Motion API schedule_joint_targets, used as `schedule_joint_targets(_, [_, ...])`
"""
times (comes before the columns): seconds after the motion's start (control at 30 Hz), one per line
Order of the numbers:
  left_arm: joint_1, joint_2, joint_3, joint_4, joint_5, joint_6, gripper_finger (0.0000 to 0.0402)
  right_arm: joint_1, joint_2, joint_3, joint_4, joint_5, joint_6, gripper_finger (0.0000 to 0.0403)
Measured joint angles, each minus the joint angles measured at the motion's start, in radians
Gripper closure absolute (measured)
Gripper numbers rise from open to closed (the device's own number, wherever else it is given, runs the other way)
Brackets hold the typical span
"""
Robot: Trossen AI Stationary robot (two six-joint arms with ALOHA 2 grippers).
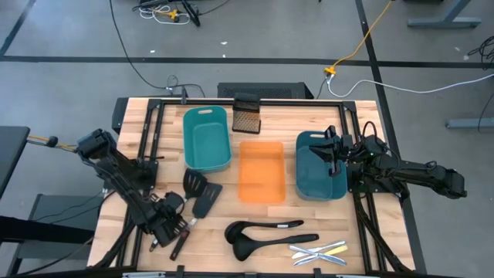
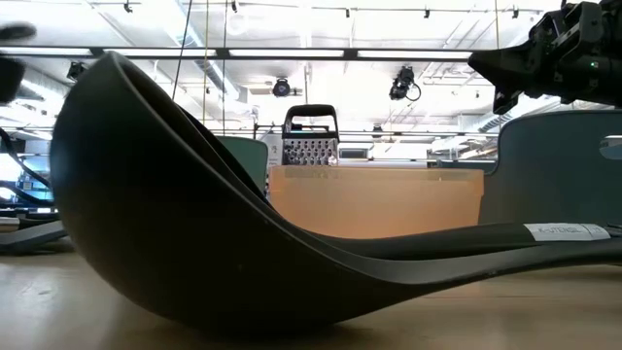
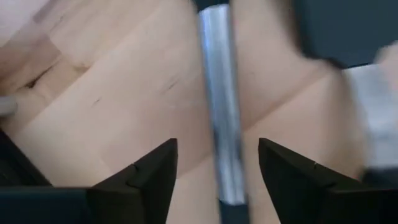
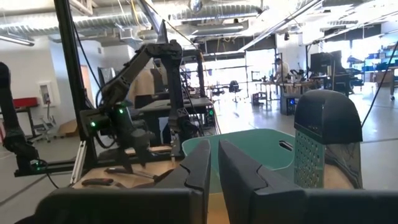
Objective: Pick & Place Kitchen Items
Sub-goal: Put the black spatula into the green bin
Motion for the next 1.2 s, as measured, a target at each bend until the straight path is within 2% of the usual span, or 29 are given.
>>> schedule_joint_targets(0.17, [0.000,-0.007,-0.105,0.153,0.017,-0.005,0.0188,0.000,0.000,0.000,-0.002,0.000,0.005,0.0359])
schedule_joint_targets(0.33, [0.000,-0.006,-0.115,0.149,0.043,-0.023,0.0188,0.000,0.000,0.000,-0.009,0.000,0.000,0.0359])
schedule_joint_targets(0.43, [0.001,-0.004,-0.116,0.144,0.059,-0.010,0.0202,0.000,0.000,0.000,-0.009,0.001,0.000,0.0359])
schedule_joint_targets(0.53, [0.011,-0.004,-0.117,0.135,0.076,0.002,0.0242,0.000,0.000,0.000,-0.009,0.001,0.000,0.0359])
schedule_joint_targets(0.67, [0.020,-0.004,-0.117,0.115,0.089,0.002,0.0326,0.000,0.000,0.000,-0.010,0.001,-0.008,0.0359])
schedule_joint_targets(0.7, [0.022,-0.003,-0.112,0.108,0.090,0.002,0.0326,0.000,0.000,0.000,-0.010,0.001,-0.009,0.0359])
schedule_joint_targets(0.93, [0.023,-0.013,-0.029,-0.013,0.116,-0.014,0.0326,0.000,0.000,0.000,-0.010,0.001,-0.009,0.0359])
schedule_joint_targets(1.2, [0.010,-0.018,0.183,-0.218,0.000,-0.029,0.0326,0.000,0.000,0.000,-0.010,0.001,-0.009,0.0359])
